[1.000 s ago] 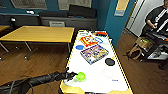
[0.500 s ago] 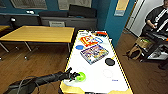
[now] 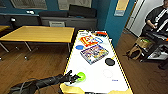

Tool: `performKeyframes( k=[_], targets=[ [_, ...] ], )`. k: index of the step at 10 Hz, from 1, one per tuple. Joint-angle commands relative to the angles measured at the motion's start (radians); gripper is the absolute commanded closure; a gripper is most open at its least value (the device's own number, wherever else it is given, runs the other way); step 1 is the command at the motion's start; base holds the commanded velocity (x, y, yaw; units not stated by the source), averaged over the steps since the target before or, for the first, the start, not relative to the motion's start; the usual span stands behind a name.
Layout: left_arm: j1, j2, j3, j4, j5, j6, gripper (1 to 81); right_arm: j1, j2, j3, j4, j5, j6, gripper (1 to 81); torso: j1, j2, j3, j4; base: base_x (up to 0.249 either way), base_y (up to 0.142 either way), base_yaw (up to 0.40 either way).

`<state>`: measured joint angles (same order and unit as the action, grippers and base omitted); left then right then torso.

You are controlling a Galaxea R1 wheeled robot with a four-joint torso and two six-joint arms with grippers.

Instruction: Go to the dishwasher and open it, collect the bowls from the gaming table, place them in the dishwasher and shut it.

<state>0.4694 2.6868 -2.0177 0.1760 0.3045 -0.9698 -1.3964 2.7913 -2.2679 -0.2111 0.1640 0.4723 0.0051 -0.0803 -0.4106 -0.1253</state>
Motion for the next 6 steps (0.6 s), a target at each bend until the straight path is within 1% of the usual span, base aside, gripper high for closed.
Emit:
performKeyframes(
  k=[1, 3, 6],
  targets=[
    [-0.093, 0.030, -0.018, 0.065, 0.036, 0.000, 1.0, 0.029, -0.010, 0.009, -0.017, -0.047, 0.000, 81.1, 0.000, 0.000, 0.000, 0.000, 0.000, 0.000, 0.000],
    [-0.073, 0.058, -0.029, 0.111, 0.041, 0.000, 1.0, 0.032, -0.010, 0.009, -0.016, -0.047, 0.002, 81.1, 0.000, 0.000, 0.000, 0.000, 0.000, 0.000, 0.000],
    [-0.053, 0.070, -0.032, 0.163, 0.042, 0.002, 1.0, 0.033, -0.010, 0.009, -0.013, -0.047, 0.006, 81.1, 0.000, 0.000, 0.000, 0.000, 0.000, 0.000, 0.000]
  ],
)
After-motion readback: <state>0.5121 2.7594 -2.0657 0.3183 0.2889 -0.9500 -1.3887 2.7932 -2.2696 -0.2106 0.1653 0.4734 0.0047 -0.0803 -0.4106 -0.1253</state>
